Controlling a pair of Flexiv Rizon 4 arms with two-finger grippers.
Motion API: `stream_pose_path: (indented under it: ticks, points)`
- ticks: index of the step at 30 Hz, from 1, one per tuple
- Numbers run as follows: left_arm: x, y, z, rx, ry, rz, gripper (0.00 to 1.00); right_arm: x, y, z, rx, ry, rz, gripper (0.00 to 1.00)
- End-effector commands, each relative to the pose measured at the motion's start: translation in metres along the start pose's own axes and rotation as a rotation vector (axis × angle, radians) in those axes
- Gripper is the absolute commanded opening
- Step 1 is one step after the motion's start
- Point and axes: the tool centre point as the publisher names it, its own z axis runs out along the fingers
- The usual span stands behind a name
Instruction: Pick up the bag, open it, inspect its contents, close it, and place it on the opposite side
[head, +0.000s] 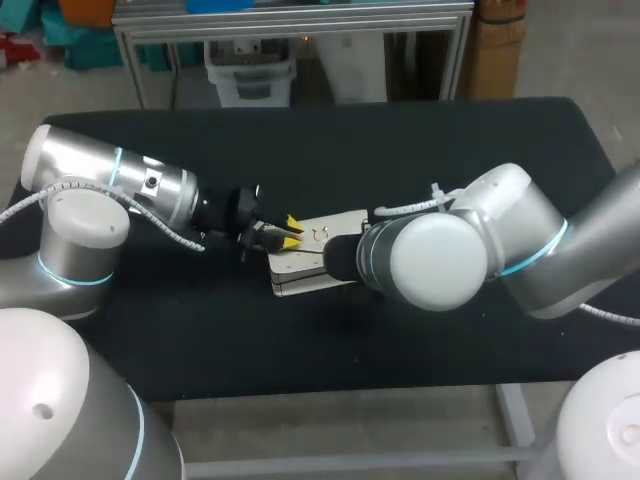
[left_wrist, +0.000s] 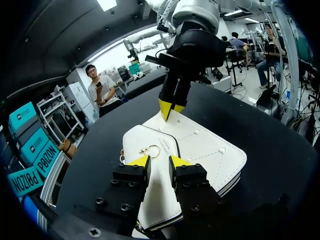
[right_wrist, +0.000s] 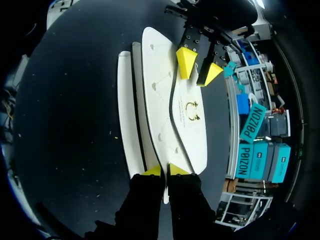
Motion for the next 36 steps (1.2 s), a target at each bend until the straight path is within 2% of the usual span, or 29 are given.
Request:
stream_pose_path:
  ticks: [1, 6, 10, 14, 17, 18, 23, 24, 25, 26, 32, 36]
  points:
    - [-0.006, -0.003, -0.013, 0.047, -0.021, -0.003, 0.44, 0.003, -0.003, 0.001, -0.014, -0.375, 0.000, 0.00]
    - [-0.022, -0.006, -0.021, 0.090, -0.033, -0.060, 0.46, 0.003, -0.003, 0.001, -0.014, -0.375, 0.000, 0.00]
    - [-0.031, -0.007, -0.024, 0.090, -0.034, -0.109, 0.58, 0.003, -0.003, 0.001, -0.014, -0.375, 0.000, 0.00]
    - [-0.037, -0.007, -0.029, 0.096, -0.030, -0.143, 0.62, 0.003, -0.003, 0.001, -0.014, -0.375, 0.000, 0.00]
    - [-0.040, -0.007, -0.035, 0.098, -0.028, -0.189, 0.77, 0.003, -0.003, 0.001, -0.014, -0.375, 0.000, 0.00]
    - [-0.041, -0.006, -0.037, 0.097, -0.030, -0.195, 0.79, 0.003, -0.003, 0.001, -0.014, -0.375, 0.000, 0.00]
    - [-0.042, -0.005, -0.045, 0.078, -0.042, -0.246, 0.81, -0.001, -0.001, 0.001, -0.017, -0.383, -0.010, 0.00]
    - [-0.041, -0.005, -0.046, 0.077, -0.041, -0.247, 0.81, -0.002, -0.001, 0.001, -0.017, -0.384, -0.009, 0.07]
    - [-0.041, -0.005, -0.046, 0.070, -0.042, -0.260, 0.84, -0.003, 0.000, 0.000, -0.020, -0.387, -0.009, 0.36]
    - [-0.041, -0.005, -0.046, 0.065, -0.043, -0.264, 0.86, -0.004, 0.000, -0.002, -0.023, -0.390, -0.006, 1.00]
    - [-0.042, -0.006, -0.045, 0.042, -0.035, -0.287, 0.99, -0.012, 0.000, -0.018, -0.038, -0.427, 0.006, 1.00]
    - [-0.044, -0.006, -0.042, 0.033, -0.031, -0.306, 1.00, -0.016, -0.003, -0.031, -0.069, -0.439, 0.039, 1.00]
